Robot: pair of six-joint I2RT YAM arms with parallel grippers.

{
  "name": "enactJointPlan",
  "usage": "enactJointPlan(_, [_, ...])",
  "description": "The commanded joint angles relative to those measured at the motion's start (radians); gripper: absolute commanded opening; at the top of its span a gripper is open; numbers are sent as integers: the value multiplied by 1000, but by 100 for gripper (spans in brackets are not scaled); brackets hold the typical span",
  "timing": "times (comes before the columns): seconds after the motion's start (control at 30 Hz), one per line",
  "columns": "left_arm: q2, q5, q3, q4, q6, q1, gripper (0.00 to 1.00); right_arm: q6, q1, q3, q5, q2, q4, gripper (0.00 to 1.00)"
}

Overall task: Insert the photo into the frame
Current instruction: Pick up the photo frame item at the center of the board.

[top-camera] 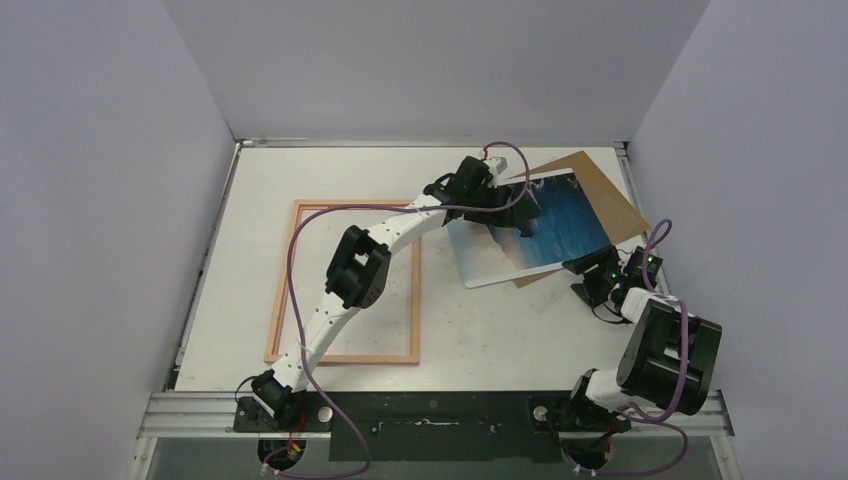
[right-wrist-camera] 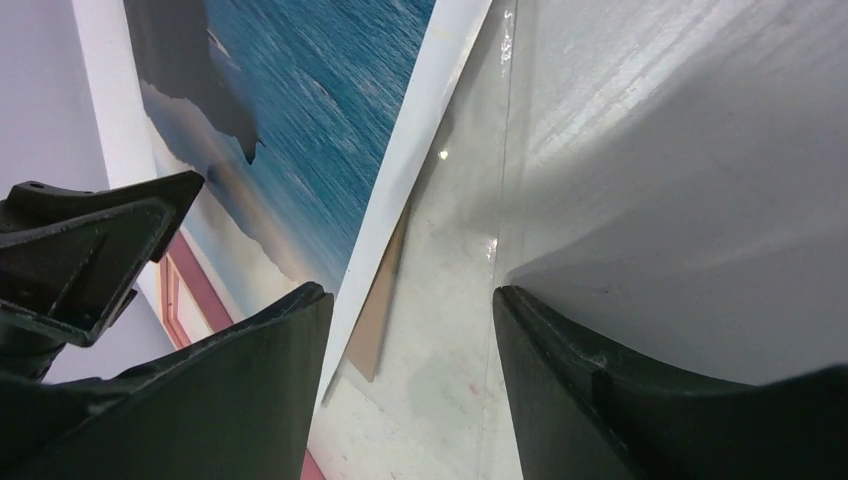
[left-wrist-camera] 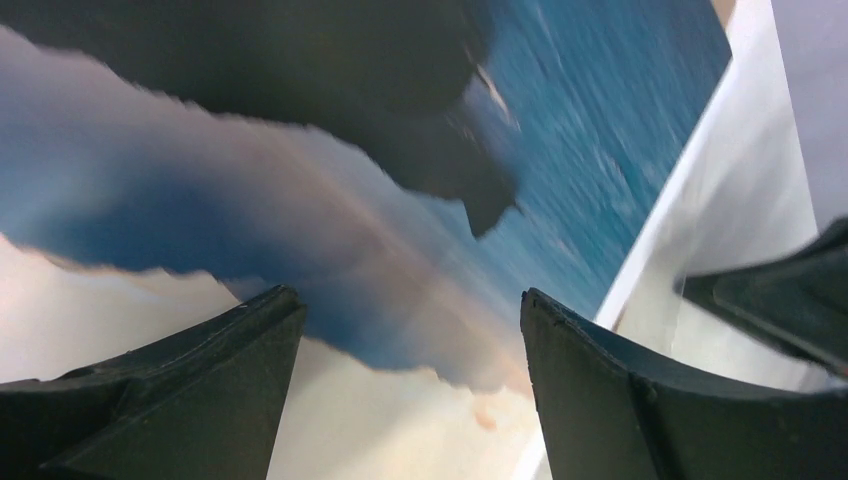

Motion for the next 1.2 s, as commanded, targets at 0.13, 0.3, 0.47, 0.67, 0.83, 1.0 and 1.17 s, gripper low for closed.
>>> enactJointPlan(0.13, [58,-137,58,-49,11,27,81,-9,-3,-77,-8,42,10,66])
enactJointPlan(0.3, [112,-94,84,-143,3,22,79,20,-3,-103,-118,40,111,67])
enactJointPlan(0.47, [137,-88,99,-199,-3,23,78,116,-3,-153,-222,0,266,69])
enactJointPlan(0.67, [138,-87,100,-207,-7,23,78,146,-3,-166,-266,-48,298,69])
enactJointPlan(0.83, [138,-89,102,-217,-10,24,78,158,-3,-166,-263,-77,294,60])
enactJointPlan(1.0, [137,-69,99,-213,-21,24,77,173,-3,-175,-266,-101,328,42])
enactJointPlan(1.17, [137,-60,93,-216,-36,25,77,236,-3,-203,-281,-91,446,36])
